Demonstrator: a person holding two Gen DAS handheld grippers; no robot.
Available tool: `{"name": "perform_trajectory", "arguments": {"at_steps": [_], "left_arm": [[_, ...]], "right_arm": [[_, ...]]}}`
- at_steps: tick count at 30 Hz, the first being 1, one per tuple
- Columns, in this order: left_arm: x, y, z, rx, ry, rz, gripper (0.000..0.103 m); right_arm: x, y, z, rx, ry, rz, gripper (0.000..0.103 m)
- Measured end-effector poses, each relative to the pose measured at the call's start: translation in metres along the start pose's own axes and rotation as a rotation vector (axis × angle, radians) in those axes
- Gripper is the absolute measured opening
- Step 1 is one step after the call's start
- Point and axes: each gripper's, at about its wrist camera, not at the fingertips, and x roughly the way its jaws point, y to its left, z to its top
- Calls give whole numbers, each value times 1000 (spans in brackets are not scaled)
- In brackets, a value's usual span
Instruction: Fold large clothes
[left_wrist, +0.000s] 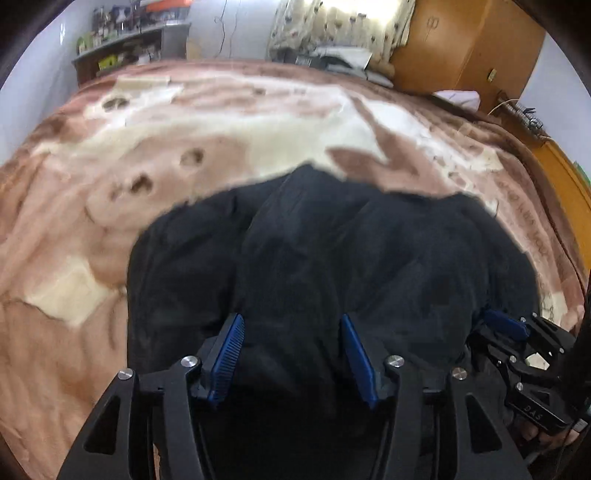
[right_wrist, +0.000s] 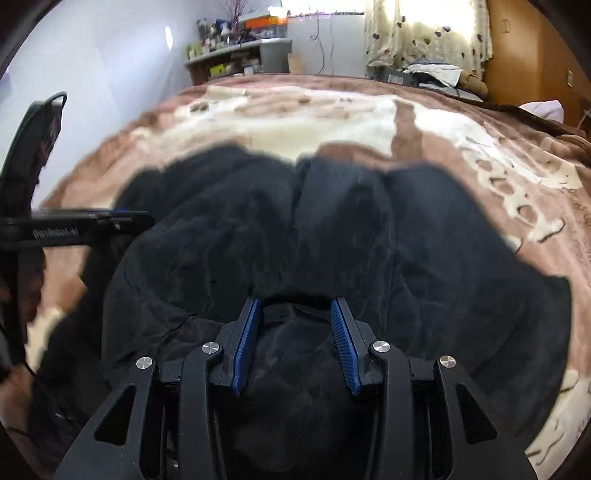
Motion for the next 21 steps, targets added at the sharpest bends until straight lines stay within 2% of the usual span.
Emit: {"name": "perform_trajectory", "arguments": {"at_steps": [2, 3, 6, 9, 13, 15, 17, 19, 21], "left_arm": [[9, 16, -4, -69, 24, -48, 56], [11, 18, -4, -71, 26, -50, 56], [17, 10, -11, -5, 16, -9, 56], [23, 13, -12, -8, 10, -11, 56], [4, 6, -11, -16, 1, 13, 56], [-14, -2, -12, 11, -34, 11, 56], [-26, -10, -16, 65, -56, 31, 56], [-29, -17, -22, 102, -51, 44, 56], [-22, -20, -26, 128, -33, 84, 56]], "right_arm": [[6, 0, -10, -2, -6, -10, 41], [9, 1, -12, -10, -9, -18, 41], [17, 8, -15, -28, 13, -53, 41], [19, 9, -21, -33, 18, -67, 41], [8, 7, -10, 17, 40, -50, 41], [-17, 8, -7, 55, -21, -46, 41], [-35, 14, -9, 61, -61, 26, 41], [-33, 26, -14, 35, -45, 53, 41], [-18, 35, -21, 0, 1, 39, 41]]}}
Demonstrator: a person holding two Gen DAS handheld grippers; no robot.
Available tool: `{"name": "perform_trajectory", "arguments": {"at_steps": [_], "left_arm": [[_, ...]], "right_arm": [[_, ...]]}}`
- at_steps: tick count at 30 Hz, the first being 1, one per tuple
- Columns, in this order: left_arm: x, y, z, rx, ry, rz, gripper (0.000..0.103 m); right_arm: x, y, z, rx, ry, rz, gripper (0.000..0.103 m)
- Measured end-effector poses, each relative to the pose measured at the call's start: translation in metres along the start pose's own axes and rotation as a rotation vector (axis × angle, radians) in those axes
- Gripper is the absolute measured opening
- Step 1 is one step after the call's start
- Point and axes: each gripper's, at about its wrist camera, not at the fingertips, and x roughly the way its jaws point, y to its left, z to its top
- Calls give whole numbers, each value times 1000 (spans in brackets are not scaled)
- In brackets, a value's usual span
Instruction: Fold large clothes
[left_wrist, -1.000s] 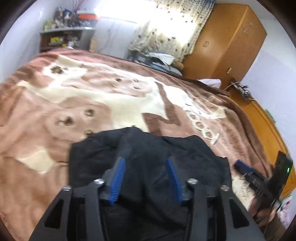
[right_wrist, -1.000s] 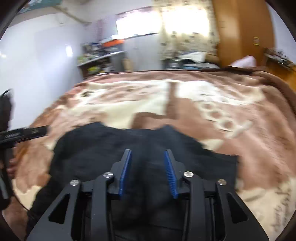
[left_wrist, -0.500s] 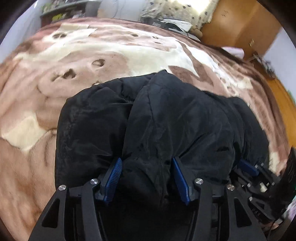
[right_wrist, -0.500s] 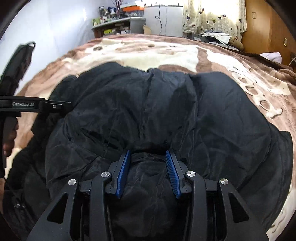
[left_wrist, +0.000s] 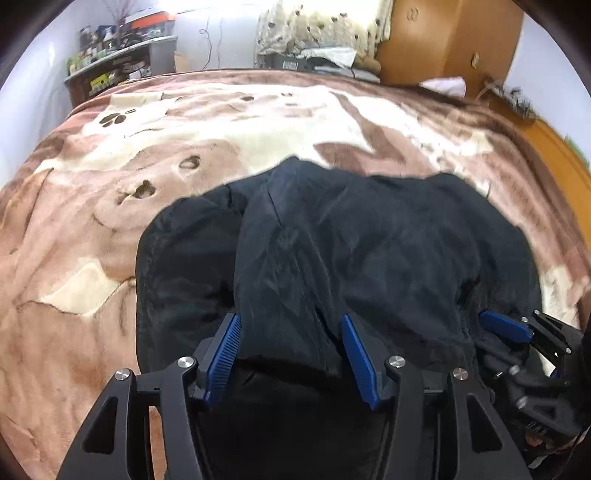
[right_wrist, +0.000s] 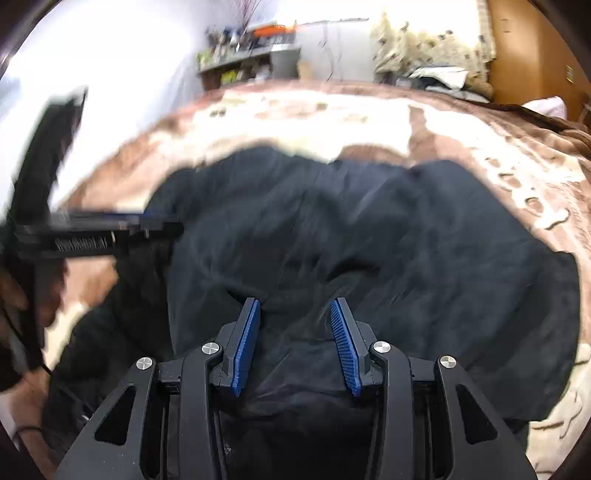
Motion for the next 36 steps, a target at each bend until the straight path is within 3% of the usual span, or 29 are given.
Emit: {"name": "perform_trajectory", "arguments": {"at_steps": [3, 8, 13, 17, 22, 30, 36], "left_arm": [[22, 12, -4, -65, 68, -21, 59], [28, 8, -8, -33, 56, -10, 60], [9, 18, -7, -120, 56, -77, 59], [-40, 20, -17, -95, -7, -111, 59], [-110, 24, -40, -75, -75, -112, 59], [-216, 26, -100, -49, -140, -110, 62], [-277, 27, -152, -36, -151, -95, 69]], "right_arm": [[29, 8, -12, -52, 63, -58, 41], [44, 0, -14, -23, 78, -65, 41], [34, -1, -5, -3, 119, -59, 41], [-26, -8, -1, 81, 2, -14, 42], [-103, -7, -18, 96, -73, -41, 42], [-211, 17, -61, 119, -159, -94, 42], [-265, 29, -99, 157, -190, -114, 43]]}}
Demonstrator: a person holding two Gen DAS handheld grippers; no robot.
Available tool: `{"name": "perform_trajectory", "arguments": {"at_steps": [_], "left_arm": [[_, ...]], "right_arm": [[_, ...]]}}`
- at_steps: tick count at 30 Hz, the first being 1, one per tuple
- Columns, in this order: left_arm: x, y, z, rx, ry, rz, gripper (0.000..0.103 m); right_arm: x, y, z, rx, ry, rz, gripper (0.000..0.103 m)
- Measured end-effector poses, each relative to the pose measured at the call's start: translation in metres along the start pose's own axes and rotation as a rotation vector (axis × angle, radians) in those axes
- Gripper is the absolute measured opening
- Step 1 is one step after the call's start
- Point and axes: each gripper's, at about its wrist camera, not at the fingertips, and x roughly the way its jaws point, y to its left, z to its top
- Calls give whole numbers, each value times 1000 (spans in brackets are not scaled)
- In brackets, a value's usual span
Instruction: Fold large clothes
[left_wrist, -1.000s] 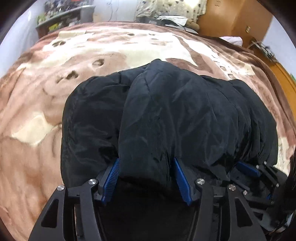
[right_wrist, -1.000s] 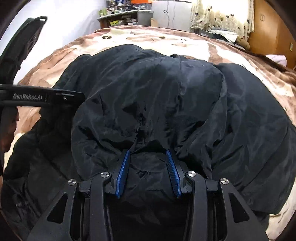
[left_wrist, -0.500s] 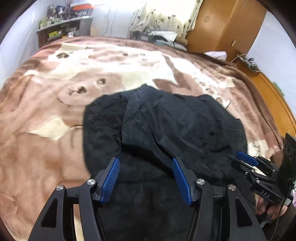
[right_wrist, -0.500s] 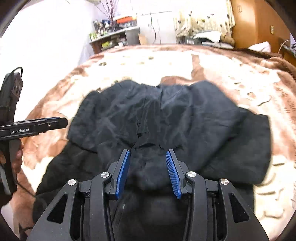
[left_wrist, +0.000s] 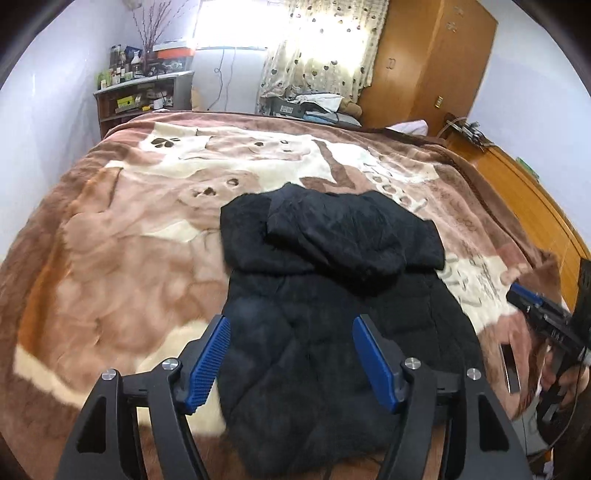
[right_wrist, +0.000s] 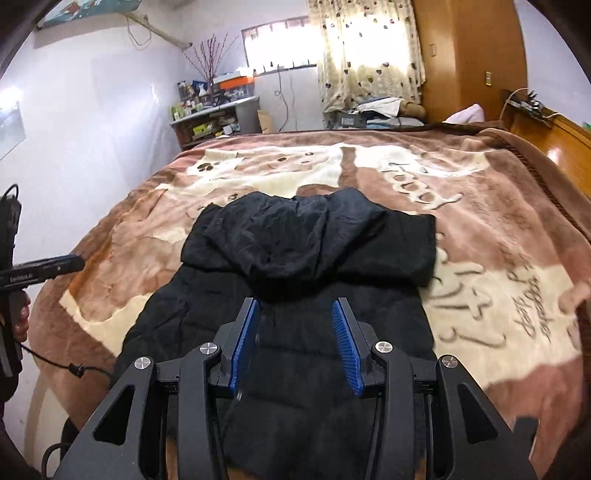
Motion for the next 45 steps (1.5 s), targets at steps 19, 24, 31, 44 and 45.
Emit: {"name": "perform_trajectory", "arguments": {"at_steps": [19, 24, 31, 44, 45], "left_arm": [[-74, 20, -131, -3, 94, -17, 78], [-9, 37, -154, -110, 151, -49, 78], [57, 52, -157, -177, 201, -75, 78], [120, 66, -160, -232, 286, -160, 77], [125, 65, -162, -236, 298, -155, 77]], "right_arm": [[-85, -21, -106, 71, 34, -51, 57], [-51, -40, -140, 95, 116, -82, 66], [2, -83, -167, 218, 217, -89, 73], [57, -129, -173, 325, 280, -63, 76], [61, -128, -173, 326, 290, -50, 76]]}}
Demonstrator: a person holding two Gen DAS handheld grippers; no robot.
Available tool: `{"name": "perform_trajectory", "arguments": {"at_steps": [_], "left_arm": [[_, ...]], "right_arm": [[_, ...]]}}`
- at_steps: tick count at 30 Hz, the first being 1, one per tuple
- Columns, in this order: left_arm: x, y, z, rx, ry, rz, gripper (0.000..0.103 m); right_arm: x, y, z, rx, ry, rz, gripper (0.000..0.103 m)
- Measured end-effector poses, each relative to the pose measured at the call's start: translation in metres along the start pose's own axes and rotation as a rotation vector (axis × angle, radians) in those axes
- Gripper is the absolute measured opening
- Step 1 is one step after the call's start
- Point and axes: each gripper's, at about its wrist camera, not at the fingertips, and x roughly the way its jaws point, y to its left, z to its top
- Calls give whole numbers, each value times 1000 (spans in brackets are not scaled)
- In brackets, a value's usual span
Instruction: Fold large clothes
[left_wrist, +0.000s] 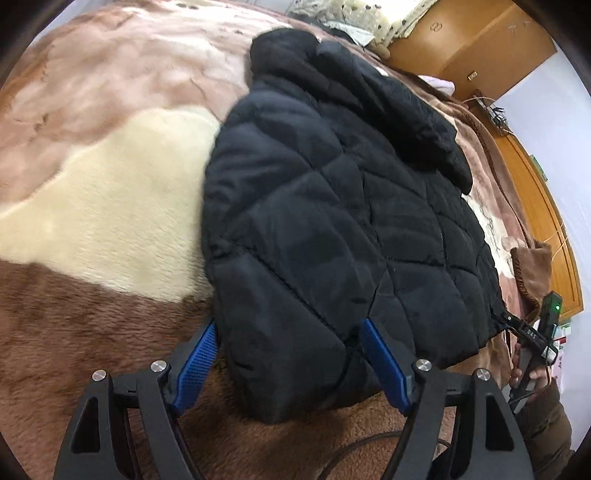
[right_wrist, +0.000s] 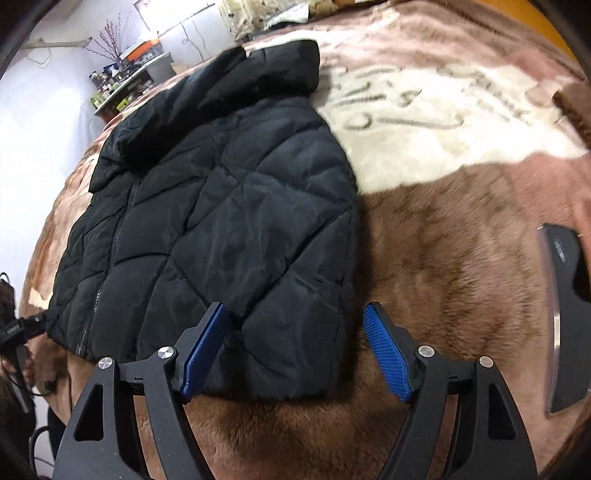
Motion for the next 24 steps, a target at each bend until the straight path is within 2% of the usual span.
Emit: {"name": "perform_trajectory", "arguments": {"at_steps": [6, 9, 11, 14, 16, 18, 19, 21, 24], "left_arm": [[20, -6, 2, -7, 21, 11, 76], [23, -13, 4, 5, 7, 39, 67], [24, -16, 5, 7, 4, 50, 64], [24, -20, 6, 26, 5, 70, 56], [22, -24, 6, 33, -3, 75, 47], [19, -26, 6, 36, -16, 73, 43], [18, -26, 5, 40, -21, 75, 43], [20, -24, 4, 40, -20, 75, 43], [26, -14, 5, -17, 19, 46, 49]], "right_arm": [[16, 3, 3, -1, 52, 28, 74], [17, 5, 6, -10, 46, 34, 62], [17, 6, 7, -13, 46, 29, 60], [16, 7, 7, -22, 41, 19, 51], [15, 7, 8, -21, 39, 17, 40], [12, 7, 10, -24, 36, 19, 32], [10, 7, 10, -19, 34, 28, 28], [7, 7, 10, -14, 20, 42, 26], [8, 9, 9, -17, 21, 29, 24]]}}
